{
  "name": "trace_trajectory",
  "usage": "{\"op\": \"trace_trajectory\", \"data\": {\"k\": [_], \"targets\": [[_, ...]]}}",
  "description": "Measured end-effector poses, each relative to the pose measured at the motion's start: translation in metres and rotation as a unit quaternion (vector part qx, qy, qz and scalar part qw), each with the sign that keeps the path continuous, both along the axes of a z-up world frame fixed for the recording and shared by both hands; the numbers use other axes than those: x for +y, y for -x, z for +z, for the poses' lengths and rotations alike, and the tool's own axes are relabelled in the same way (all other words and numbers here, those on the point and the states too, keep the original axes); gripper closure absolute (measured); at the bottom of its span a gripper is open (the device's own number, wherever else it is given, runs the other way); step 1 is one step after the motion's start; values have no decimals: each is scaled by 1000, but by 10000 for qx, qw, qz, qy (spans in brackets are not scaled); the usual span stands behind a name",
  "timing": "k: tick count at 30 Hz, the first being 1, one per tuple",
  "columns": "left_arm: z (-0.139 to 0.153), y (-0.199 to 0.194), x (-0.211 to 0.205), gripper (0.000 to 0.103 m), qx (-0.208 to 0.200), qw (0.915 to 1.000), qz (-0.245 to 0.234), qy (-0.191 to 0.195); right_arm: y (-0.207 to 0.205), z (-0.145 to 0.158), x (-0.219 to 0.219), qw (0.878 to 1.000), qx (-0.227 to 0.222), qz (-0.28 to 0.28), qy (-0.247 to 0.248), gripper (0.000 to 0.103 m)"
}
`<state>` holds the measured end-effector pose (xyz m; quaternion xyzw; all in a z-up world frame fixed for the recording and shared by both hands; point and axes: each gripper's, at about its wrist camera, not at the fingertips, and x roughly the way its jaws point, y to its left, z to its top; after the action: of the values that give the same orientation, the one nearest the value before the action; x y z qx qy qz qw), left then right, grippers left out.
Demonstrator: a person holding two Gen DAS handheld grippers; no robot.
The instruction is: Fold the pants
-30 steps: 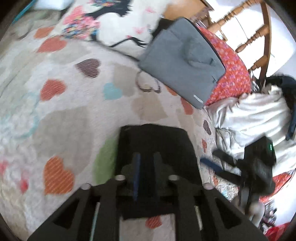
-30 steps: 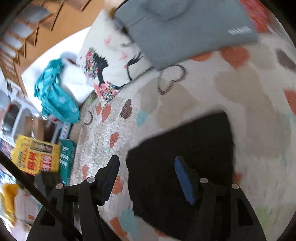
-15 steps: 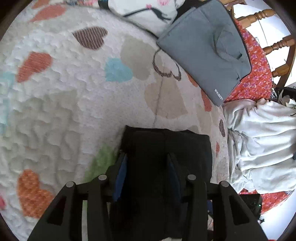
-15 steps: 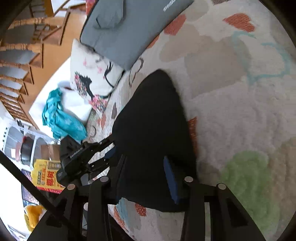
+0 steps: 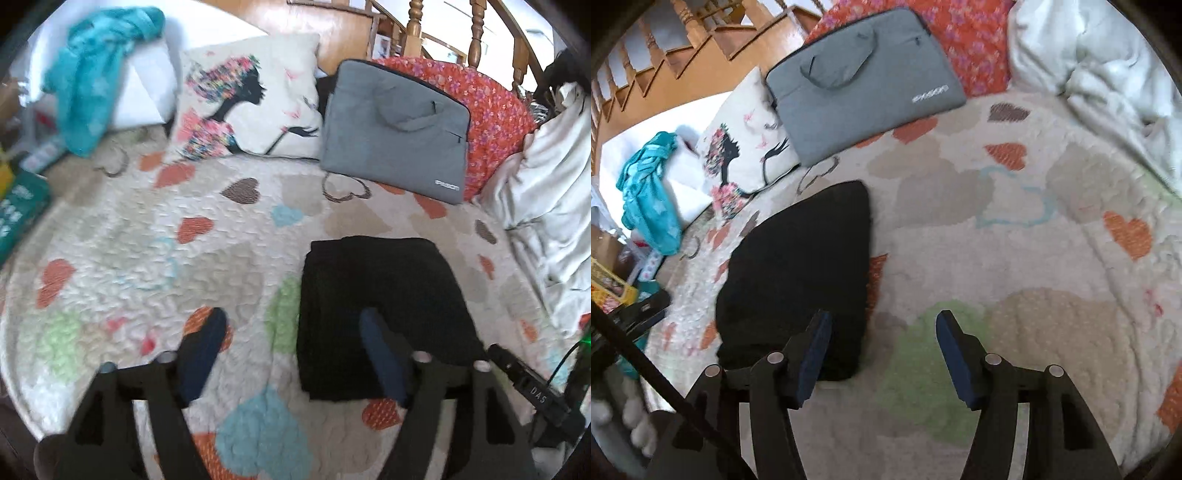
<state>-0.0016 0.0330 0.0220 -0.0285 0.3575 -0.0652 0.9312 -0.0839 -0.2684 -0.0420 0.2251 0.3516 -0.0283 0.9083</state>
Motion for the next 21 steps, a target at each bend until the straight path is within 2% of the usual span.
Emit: {"op": "trace_trajectory", "data": {"k": [4,7,12,21], "targets": [[-11,8,-15,25,184,9992,4,-364,11,-4,-2,9995,-4,-117,285,39],[-20,13,-26,25,372,9976,-42,-582,16,-1,-6,9995,-76,-220,228,38],[-24,26,-44,25,348,9953,-169,-888,19,3,-9,9993,-150,-290,190,35],[-17,33,-53,25,212,9947,-314,-955,16,-1,0,9994,-75,-199,270,34]]}}
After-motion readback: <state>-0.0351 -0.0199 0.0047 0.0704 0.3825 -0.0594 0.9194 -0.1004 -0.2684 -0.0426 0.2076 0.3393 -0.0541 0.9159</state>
